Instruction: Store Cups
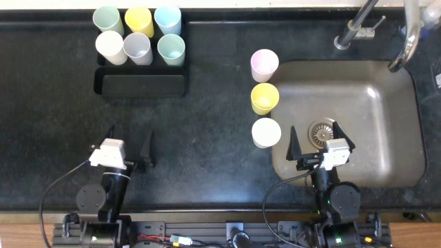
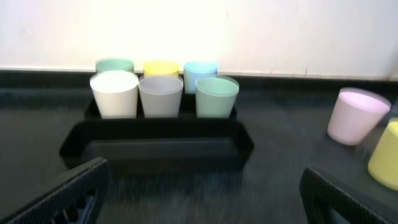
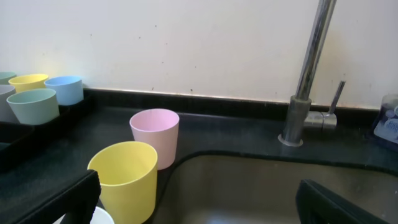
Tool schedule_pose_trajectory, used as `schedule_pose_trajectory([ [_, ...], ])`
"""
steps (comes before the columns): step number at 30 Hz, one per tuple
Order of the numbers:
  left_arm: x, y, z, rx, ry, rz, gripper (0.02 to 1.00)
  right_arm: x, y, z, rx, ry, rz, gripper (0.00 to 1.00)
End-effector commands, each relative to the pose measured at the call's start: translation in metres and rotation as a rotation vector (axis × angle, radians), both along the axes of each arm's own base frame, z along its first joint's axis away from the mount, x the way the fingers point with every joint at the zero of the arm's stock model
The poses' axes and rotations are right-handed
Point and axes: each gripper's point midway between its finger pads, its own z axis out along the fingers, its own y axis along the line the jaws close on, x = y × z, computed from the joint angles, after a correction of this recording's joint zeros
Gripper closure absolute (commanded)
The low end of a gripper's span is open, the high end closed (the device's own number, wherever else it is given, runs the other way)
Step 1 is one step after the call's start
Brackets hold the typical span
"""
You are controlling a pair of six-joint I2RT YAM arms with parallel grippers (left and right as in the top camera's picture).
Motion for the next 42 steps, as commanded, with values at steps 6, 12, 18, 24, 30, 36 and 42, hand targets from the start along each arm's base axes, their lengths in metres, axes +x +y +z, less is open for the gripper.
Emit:
schedule_pose_trajectory([
  [6, 0.055, 0.006, 0.077, -0.105, 0.170, 0.010, 0.018, 0.000, -0.001, -0.002, 0.004, -0.004, -0.005, 0.005],
  [12, 0.114, -0.027, 0.156, -0.084, 0.387, -0.057, 0.018, 0.000, -0.001, -0.002, 0.004, -0.004, -0.005, 0.005],
  [18, 0.167, -0.102, 0.179, -0.109, 0.555, -0.049, 0.018, 0.000, -0.001, -0.002, 0.004, -0.004, -0.005, 0.005],
  [24, 0.201, -0.199, 0.133, -0.121, 0.733, -0.108, 0.018, 0.000, -0.001, -0.002, 0.004, -0.004, -0.005, 0.003],
  [30, 0.205, -0.252, 0.059, -0.087, 0.947, -0.088, 0.018, 0.000, -0.001, -0.002, 0.004, -0.004, -0.005, 0.003],
  [36, 0.215, -0.279, 0.009, -0.045, 1.024, -0.085, 0.018, 0.000, -0.001, -0.002, 0.004, -0.004, -0.005, 0.007],
  [42, 0.226, -0.291, -0.022, -0.027, 1.056, -0.077, 0.023, 0.000, -0.001, -0.002, 0.004, -0.004, -0.005, 0.007],
])
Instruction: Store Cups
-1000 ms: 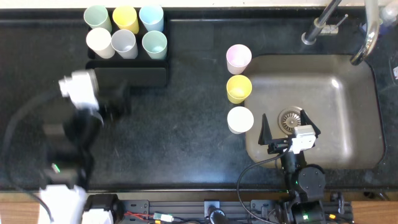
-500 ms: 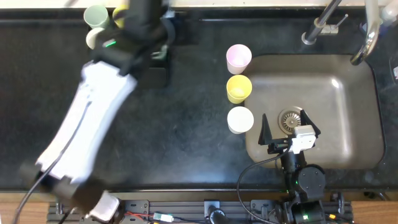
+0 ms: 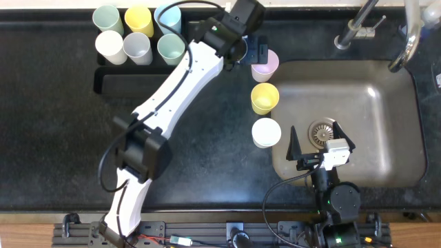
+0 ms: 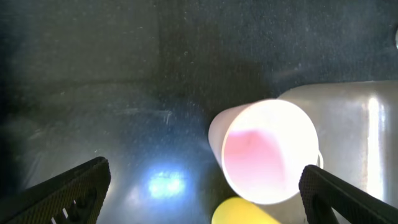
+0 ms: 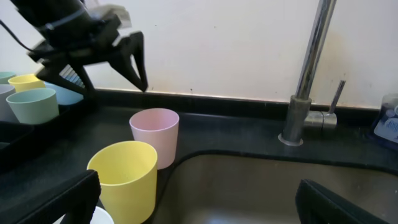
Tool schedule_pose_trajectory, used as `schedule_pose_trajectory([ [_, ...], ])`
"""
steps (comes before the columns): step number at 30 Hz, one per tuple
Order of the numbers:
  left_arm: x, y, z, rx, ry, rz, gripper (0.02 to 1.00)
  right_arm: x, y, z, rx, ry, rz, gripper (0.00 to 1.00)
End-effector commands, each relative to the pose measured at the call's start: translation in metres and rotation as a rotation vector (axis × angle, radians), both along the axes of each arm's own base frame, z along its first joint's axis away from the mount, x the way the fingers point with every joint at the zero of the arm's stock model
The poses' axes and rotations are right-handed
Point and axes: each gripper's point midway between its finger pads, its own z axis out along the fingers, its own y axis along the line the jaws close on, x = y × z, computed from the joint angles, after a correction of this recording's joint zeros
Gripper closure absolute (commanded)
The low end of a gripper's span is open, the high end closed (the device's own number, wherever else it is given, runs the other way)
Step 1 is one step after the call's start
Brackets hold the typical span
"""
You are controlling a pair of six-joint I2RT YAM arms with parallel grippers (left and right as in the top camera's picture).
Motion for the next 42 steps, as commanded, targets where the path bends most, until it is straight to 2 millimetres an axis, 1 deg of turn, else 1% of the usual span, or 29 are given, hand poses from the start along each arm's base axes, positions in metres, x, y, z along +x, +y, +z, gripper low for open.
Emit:
schedule_pose_trajectory([
  [1, 0.009, -0.008, -0.010, -0.006, 0.000, 0.029, 0.025, 0.000, -0.001, -0.002, 0.004, -0.004, -0.004, 0.003],
  [7, 0.006, -0.010, -0.035, 0.021, 0.045, 0.022, 0.069, 0.000, -0.001, -0.002, 0.004, -0.004, -0.004, 0.003],
  [10, 0.004, -0.013, -0.045, 0.032, 0.059, 0.016, 0.106, 0.000, -0.001, -0.002, 0.004, -0.004, -0.004, 0.003],
  [12, 0.003, -0.015, -0.052, 0.033, 0.070, 0.018, 0.150, 0.000, -0.001, -0.002, 0.004, -0.004, -0.004, 0.005],
  [14, 0.002, -0.017, -0.058, 0.035, 0.079, 0.021, 0.259, 0.000, -0.001, -0.002, 0.004, -0.004, -0.004, 0.003],
  [16, 0.002, -0.019, -0.063, 0.038, 0.084, 0.021, 0.424, 0.000, -0.001, -0.002, 0.004, -0.004, -0.004, 0.003],
  [17, 0.002, -0.020, -0.064, 0.036, 0.082, 0.019, 0.489, 0.000, -0.001, -0.002, 0.004, -0.004, -0.004, 0.005],
  [18, 0.003, -0.021, -0.065, 0.035, 0.081, 0.019, 0.581, 0.000, -0.001, -0.002, 0.004, -0.004, -0.004, 0.003],
  [21, 0.006, -0.025, -0.062, 0.021, 0.062, 0.017, 0.827, 0.000, -0.001, -0.002, 0.004, -0.004, -0.004, 0.003],
  [23, 0.010, -0.028, -0.060, 0.005, 0.045, 0.015, 0.928, 0.000, -0.001, -0.002, 0.004, -0.004, -0.004, 0.007],
  [25, 0.012, -0.030, -0.058, -0.002, 0.038, 0.015, 0.985, 0.000, -0.001, -0.002, 0.004, -0.004, -0.004, 0.003],
  [26, 0.012, -0.029, -0.056, -0.003, 0.034, 0.015, 0.985, 0.000, -0.001, -0.002, 0.004, -0.004, -0.004, 0.003],
  [28, 0.013, -0.027, -0.045, -0.004, 0.014, 0.020, 0.985, 0.000, -0.001, -0.002, 0.004, -0.004, -0.004, 0.005],
  [29, 0.014, -0.024, -0.033, 0.002, -0.009, 0.026, 0.985, 0.000, -0.001, -0.002, 0.004, -0.004, -0.004, 0.003],
  [31, 0.015, -0.012, -0.001, 0.024, -0.077, 0.044, 0.985, 0.000, -0.001, -0.002, 0.004, -0.004, -0.004, 0.005],
  [32, 0.017, -0.004, 0.018, 0.028, -0.117, 0.058, 0.985, 0.000, -0.001, -0.002, 0.004, -0.004, -0.004, 0.005],
  [33, 0.019, 0.006, 0.035, 0.030, -0.150, 0.075, 0.985, 0.000, -0.001, -0.002, 0.004, -0.004, -0.004, 0.005],
  [34, 0.020, 0.019, 0.055, 0.031, -0.185, 0.093, 0.985, 0.000, -0.001, -0.002, 0.004, -0.004, -0.004, 0.005],
  [35, 0.020, 0.033, 0.070, 0.031, -0.209, 0.109, 0.985, 0.000, -0.001, -0.002, 0.004, -0.004, -0.004, 0.005],
  [37, 0.017, 0.074, 0.101, 0.025, -0.247, 0.175, 0.985, 0.000, -0.001, -0.002, 0.004, -0.004, -0.004, 0.005],
  [38, 0.015, 0.094, 0.111, 0.023, -0.259, 0.205, 0.985, 0.000, -0.001, -0.002, 0.004, -0.004, -0.004, 0.005],
  [40, 0.008, 0.144, 0.128, 0.035, -0.287, 0.263, 0.985, 0.000, -0.001, -0.002, 0.004, -0.004, -0.004, 0.003],
  [42, -0.002, 0.192, 0.137, 0.052, -0.309, 0.315, 0.985, 0.000, -0.001, -0.002, 0.004, -0.004, -0.004, 0.005],
])
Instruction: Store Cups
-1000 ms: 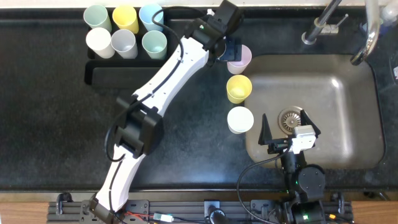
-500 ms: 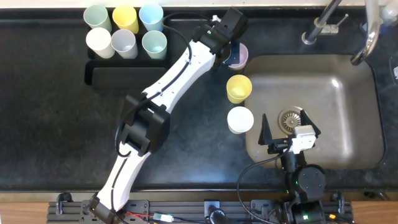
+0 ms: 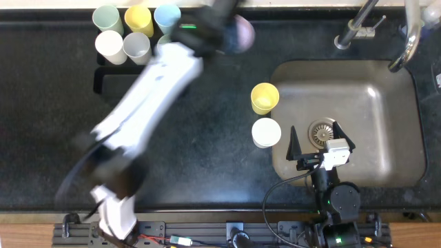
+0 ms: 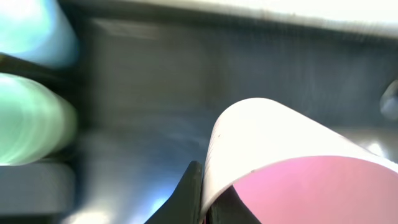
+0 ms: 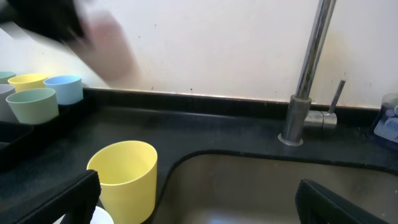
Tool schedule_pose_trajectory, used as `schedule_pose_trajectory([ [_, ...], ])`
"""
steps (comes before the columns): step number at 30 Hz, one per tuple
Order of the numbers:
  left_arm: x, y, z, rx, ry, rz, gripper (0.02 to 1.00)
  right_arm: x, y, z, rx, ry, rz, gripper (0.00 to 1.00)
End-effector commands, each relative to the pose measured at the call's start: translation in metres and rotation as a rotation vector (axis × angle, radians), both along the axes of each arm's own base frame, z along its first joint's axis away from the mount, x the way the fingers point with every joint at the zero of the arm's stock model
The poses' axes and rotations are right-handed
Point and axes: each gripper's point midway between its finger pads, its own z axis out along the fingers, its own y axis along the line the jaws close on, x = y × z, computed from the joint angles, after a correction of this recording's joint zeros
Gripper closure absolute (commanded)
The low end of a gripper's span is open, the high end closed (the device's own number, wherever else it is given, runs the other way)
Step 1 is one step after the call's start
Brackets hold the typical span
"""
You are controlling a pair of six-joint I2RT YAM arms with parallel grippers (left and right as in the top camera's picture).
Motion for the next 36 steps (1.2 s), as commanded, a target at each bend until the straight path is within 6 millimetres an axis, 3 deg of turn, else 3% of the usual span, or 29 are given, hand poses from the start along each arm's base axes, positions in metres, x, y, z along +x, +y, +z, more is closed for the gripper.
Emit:
schedule_pose_trajectory([
  [1, -0.017, 0.128, 0.047, 0.058, -0.101, 0.168, 0.985, 0.000, -0.001, -0.003, 0.004, -0.003, -0.005, 0.005],
  [7, -0.053, 0.250, 0.025, 0.121, -0.038, 0.293, 0.985, 0.000, -0.001, -0.002, 0.004, -0.004, -0.005, 0.005],
  [11, -0.063, 0.291, 0.002, 0.134, 0.034, 0.311, 0.985, 0.000, -0.001, -0.002, 0.004, -0.004, -0.005, 0.003],
  [18, -0.074, 0.319, -0.046, 0.153, 0.158, 0.347, 0.985, 0.000, -0.001, -0.002, 0.004, -0.004, -0.005, 0.005],
  [24, -0.067, 0.326, -0.089, 0.151, 0.252, 0.346, 0.985, 0.000, -0.001, -0.003, 0.004, -0.003, -0.005, 0.005],
  [36, -0.057, 0.327, -0.133, 0.146, 0.334, 0.332, 0.985, 0.000, -0.001, -0.002, 0.004, -0.004, -0.005, 0.005],
])
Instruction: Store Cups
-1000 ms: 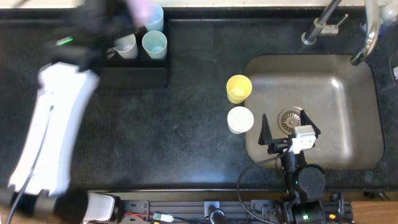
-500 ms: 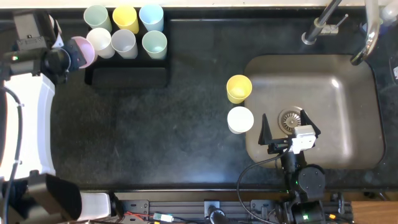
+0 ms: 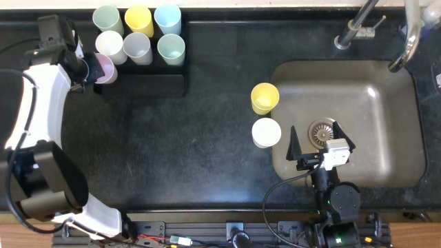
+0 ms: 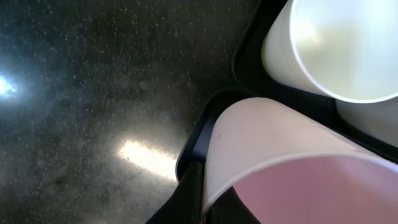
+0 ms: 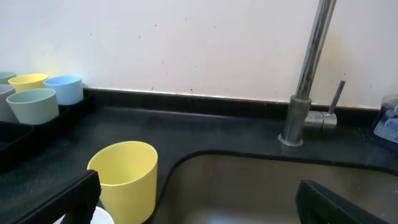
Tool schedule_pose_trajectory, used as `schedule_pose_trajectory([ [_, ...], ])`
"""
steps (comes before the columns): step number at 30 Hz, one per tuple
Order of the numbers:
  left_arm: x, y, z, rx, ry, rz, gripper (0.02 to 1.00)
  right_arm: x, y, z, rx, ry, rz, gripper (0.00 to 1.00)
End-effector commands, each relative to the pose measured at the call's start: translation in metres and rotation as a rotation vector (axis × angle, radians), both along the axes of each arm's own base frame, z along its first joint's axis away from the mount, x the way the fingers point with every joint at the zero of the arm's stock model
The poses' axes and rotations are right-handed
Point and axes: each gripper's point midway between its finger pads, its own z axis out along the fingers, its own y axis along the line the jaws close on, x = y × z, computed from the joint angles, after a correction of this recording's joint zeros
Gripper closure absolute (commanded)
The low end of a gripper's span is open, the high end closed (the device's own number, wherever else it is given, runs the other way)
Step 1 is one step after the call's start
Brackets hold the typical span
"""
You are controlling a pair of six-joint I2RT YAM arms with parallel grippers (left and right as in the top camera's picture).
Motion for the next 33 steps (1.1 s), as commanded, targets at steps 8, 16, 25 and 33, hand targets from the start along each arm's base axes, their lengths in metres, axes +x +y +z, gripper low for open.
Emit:
schedule_pose_trajectory([
  [8, 0.001, -0.001, -0.029, -0.021, 0.059, -0.024, 0.985, 0.000, -0.001, -0.002, 0.004, -0.004, -0.004, 0.005],
  [16, -0.002, -0.003, -0.035, -0.034, 0.079, -0.026, 0.965, 0.000, -0.001, -0.002, 0.004, -0.004, -0.004, 0.003],
  [25, -0.001, -0.004, -0.034, -0.035, 0.075, -0.027, 0.709, 0.000, -0.001, -0.002, 0.004, -0.004, -0.004, 0.007],
  [33, 0.001, -0.025, 0.037, -0.015, -0.097, -0.037, 0.437, 0.000, -0.001, -0.002, 0.004, -0.004, -0.004, 0.003],
])
